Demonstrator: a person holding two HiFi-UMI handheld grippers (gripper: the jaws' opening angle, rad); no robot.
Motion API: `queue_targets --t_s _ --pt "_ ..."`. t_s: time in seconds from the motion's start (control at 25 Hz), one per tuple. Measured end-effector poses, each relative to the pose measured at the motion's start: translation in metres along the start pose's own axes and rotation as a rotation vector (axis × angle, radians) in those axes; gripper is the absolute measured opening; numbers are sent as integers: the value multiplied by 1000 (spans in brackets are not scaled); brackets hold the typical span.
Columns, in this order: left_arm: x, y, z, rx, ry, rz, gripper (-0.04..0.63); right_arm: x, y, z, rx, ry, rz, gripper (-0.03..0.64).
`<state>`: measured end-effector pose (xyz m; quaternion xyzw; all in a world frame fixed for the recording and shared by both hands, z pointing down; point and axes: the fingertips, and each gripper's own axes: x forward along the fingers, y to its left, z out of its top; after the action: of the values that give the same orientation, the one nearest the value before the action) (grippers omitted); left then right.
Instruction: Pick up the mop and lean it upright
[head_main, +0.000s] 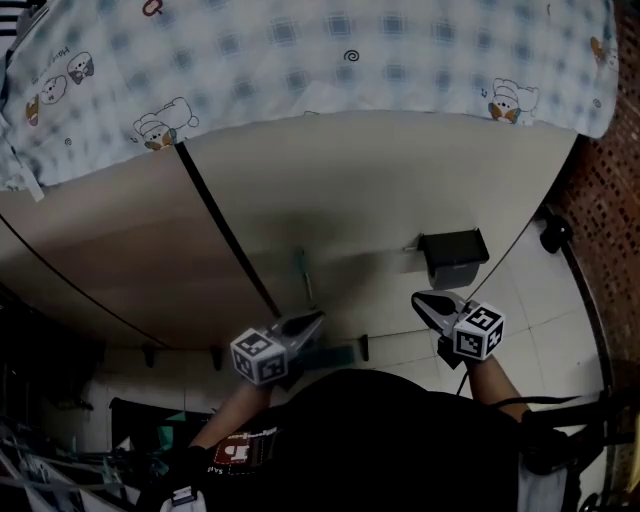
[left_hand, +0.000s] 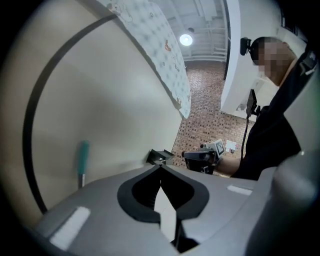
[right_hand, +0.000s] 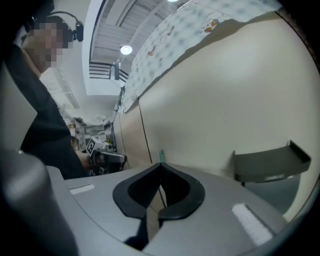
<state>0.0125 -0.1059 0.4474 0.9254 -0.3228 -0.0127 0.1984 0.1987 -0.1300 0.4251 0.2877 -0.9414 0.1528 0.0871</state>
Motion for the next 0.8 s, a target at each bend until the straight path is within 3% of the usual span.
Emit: queue_targets --t_s 0.2,0.32,0.64,0.8 --pt "-91 68 6 40 94 -28 2 77 74 16 -1 -8 -35 14" --pt "-121 98 14 31 85 -10 2 107 100 22 -1 -5 -20 14" --pt "-119 95 15 -5 21 31 2 117 99 37 -54 18 24 14" --pt "-110 87 -3 -7 56 71 2 110 88 38 -57 12 67 14"
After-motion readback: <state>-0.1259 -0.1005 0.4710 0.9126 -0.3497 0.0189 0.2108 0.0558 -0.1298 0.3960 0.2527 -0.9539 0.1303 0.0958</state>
